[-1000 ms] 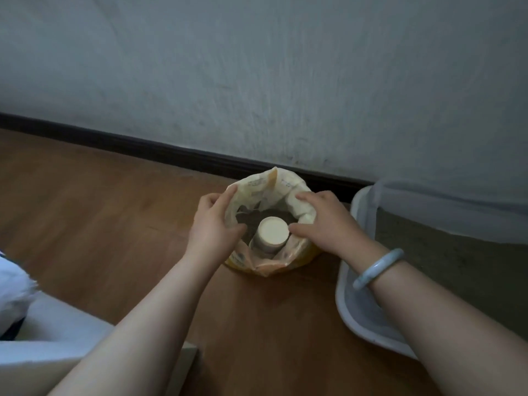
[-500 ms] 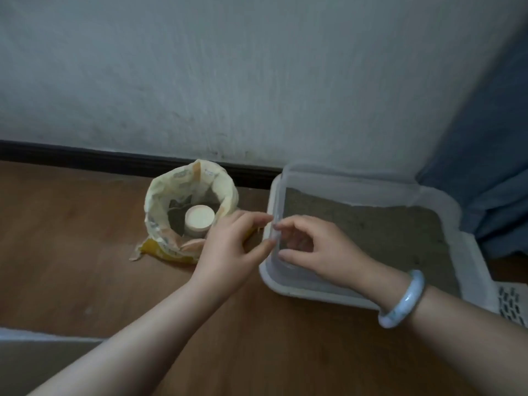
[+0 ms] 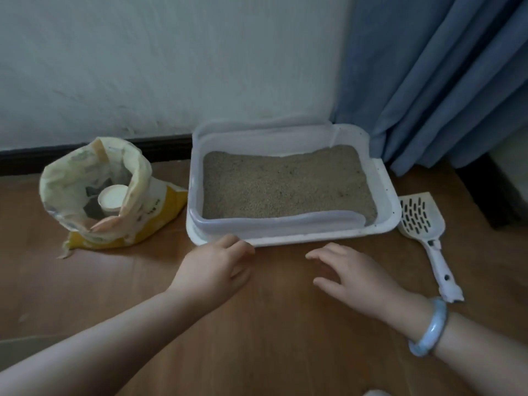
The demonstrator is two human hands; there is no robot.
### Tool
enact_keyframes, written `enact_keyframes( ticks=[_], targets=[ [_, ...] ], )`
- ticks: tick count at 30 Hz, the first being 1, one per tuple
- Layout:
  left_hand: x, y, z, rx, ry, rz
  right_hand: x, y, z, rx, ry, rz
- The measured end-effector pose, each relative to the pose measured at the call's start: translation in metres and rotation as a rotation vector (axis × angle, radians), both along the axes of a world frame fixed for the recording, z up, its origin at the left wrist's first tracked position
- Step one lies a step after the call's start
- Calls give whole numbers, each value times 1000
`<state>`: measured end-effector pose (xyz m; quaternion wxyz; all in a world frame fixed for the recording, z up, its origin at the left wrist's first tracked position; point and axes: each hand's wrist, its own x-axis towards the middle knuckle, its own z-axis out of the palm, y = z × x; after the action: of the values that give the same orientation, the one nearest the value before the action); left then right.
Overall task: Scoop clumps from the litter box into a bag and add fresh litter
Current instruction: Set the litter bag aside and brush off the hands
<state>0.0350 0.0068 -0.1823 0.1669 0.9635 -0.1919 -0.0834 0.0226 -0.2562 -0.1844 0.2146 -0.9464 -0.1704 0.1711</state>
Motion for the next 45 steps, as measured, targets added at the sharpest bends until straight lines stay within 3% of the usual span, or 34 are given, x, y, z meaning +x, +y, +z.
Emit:
enact_keyframes(
  ticks=[9,13,18,24,32,41,45],
  targets=[
    [-22,-16,-50,259,207,62,-46,-28,-85,-196,-91,-119],
    [-30,-21,-69,261,284,34,-63,-30,-102,-238,-146,-170],
    [-28,-39,-75,220,247,12,-61,-38,-110,-259,-172,-152],
    [-22,-56,-83,176,234,15,-19,-52,-109,-304,-157,-361],
    [-20,-61,-93,161,249,39,10,-48,-111,-345,-181,-165],
    [-20,-62,-92,155,251,38,5,-45,-114,-299,-250,-103],
    [-20,-63,-91,160,260,37,5,-43,-114,-328,-362,-23]
  ],
)
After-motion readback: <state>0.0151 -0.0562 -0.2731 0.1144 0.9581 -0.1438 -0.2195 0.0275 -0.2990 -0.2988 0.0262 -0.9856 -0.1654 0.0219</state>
